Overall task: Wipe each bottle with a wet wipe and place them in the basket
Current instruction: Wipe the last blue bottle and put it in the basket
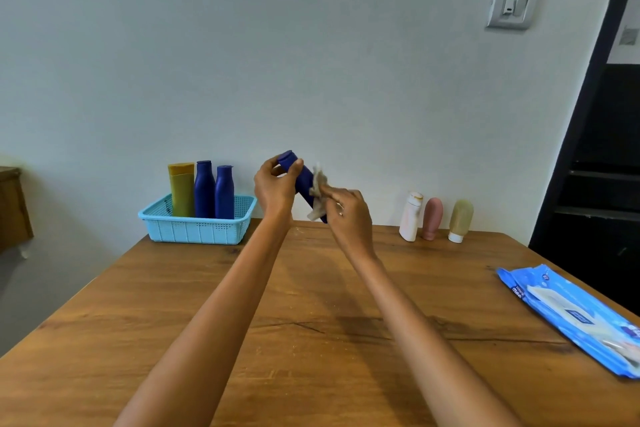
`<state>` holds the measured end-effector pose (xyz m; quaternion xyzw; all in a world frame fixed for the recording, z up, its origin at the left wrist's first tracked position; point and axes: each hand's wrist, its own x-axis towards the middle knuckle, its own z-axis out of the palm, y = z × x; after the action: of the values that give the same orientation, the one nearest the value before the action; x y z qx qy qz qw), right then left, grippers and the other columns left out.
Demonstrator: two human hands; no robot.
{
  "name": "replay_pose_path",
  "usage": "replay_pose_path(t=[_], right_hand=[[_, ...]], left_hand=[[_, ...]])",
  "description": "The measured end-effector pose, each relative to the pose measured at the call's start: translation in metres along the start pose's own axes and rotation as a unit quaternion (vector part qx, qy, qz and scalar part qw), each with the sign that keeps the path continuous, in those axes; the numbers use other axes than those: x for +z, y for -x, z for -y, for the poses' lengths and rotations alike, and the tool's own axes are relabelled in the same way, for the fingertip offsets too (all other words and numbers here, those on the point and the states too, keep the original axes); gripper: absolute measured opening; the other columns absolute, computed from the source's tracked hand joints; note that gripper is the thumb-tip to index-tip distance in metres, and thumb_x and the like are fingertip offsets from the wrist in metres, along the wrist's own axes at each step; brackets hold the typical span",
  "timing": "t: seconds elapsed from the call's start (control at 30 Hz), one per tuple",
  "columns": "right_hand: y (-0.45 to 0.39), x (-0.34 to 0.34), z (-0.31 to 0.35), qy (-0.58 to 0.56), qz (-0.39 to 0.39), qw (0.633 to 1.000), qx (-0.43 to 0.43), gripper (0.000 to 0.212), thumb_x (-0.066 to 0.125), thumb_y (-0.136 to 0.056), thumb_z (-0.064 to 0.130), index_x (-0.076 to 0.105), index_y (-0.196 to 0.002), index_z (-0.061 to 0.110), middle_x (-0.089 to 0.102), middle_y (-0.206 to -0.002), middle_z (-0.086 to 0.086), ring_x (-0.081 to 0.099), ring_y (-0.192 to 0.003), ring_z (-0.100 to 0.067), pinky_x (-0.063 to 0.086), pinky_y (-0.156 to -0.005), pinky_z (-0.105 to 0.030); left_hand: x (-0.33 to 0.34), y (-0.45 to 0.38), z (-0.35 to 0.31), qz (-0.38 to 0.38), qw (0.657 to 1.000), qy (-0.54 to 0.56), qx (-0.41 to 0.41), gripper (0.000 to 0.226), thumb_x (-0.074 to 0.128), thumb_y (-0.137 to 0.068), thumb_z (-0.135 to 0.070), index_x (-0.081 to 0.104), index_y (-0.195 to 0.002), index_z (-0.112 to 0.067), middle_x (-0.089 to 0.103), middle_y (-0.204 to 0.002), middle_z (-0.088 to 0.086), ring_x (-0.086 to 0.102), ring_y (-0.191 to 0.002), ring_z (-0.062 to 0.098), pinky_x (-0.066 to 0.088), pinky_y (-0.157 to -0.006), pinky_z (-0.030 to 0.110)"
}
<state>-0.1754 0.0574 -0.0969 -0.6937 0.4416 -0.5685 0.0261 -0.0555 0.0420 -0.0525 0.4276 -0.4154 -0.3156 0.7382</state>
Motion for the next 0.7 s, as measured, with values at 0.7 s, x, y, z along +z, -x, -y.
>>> replay_pose_path(t=[0.7], right_hand=[[0.002, -0.011, -0.003, -0.149, 0.071, 0.986, 0.04, 0.039, 0.055, -0.092, 0.003, 0.056, -0.13, 0.012, 0.062, -0.116, 0.007, 0.056, -0.102, 0.0, 0.046, -0.085, -0.007]], left_hand=[[0.0, 0.002, 0.008, 0.098, 0.993, -0.065, 0.025, 0.034, 0.07, -0.083, -0.02, 0.06, -0.115, -0.015, 0.067, -0.106, 0.008, 0.066, -0.094, 0.022, 0.057, -0.083, 0.044]])
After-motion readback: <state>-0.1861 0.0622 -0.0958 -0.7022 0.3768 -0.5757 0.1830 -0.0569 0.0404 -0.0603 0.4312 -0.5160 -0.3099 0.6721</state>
